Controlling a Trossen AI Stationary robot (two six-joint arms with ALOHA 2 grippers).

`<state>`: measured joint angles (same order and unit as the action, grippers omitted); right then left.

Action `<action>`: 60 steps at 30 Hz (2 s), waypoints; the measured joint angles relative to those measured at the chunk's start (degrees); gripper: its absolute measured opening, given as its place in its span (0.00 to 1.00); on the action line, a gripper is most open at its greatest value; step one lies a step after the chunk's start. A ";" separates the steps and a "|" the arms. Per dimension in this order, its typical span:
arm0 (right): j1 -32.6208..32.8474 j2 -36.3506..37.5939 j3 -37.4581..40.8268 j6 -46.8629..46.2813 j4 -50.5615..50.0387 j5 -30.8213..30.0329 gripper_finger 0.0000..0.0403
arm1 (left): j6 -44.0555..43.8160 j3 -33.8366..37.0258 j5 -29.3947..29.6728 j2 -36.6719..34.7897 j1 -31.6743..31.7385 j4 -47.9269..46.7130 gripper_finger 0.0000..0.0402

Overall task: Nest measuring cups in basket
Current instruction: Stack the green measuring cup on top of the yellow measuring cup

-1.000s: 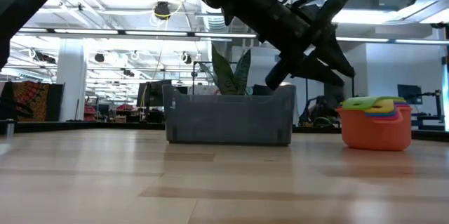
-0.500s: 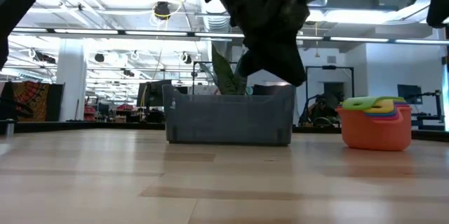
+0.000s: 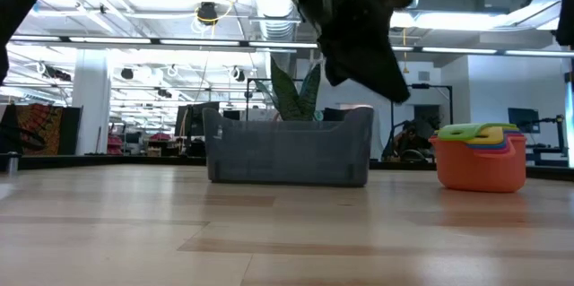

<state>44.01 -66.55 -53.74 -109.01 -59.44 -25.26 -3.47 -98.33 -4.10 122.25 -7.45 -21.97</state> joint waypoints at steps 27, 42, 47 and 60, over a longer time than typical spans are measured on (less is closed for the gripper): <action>-0.77 -10.72 -0.04 0.02 11.48 3.89 0.04 | 5.42 0.19 2.89 4.54 -1.50 -3.50 0.04; -3.84 -10.72 -0.04 1.55 10.42 3.92 0.05 | 5.17 0.21 6.08 5.49 -1.39 -4.82 0.04; -4.09 -10.70 -0.04 1.75 10.20 3.92 0.04 | 5.93 0.16 5.95 5.47 -1.21 -1.52 0.04; -4.42 -10.68 -0.05 2.99 12.96 7.05 0.04 | 9.44 0.16 3.27 5.47 -0.98 7.58 0.04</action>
<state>39.59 -77.23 -53.78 -106.02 -46.48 -18.21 5.97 -98.17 -0.83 127.72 -8.43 -14.39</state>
